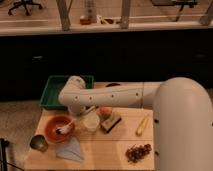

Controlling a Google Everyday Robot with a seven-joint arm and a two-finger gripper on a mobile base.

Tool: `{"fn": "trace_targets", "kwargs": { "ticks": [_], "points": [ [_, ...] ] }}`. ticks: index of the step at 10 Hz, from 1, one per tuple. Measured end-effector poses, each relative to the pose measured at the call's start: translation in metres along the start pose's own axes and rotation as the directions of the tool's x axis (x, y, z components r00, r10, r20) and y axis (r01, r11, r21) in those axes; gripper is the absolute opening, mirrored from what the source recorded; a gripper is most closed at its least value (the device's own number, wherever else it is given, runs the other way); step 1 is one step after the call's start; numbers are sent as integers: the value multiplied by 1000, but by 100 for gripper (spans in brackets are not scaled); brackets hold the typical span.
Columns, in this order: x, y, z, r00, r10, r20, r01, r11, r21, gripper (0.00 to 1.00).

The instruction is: Wipe red bowl with brush

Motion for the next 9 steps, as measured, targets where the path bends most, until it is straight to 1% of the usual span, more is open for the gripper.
{"fn": "trace_targets", "kwargs": {
  "ticks": [2, 5, 9],
  "points": [
    [6, -10, 1, 1000, -2, -16, 2, 1000, 2, 0],
    [12, -23, 5, 1000, -6, -27, 6, 1000, 5, 0],
    [-5, -38, 12, 998, -59, -20, 59, 998, 5, 0]
  ]
}}
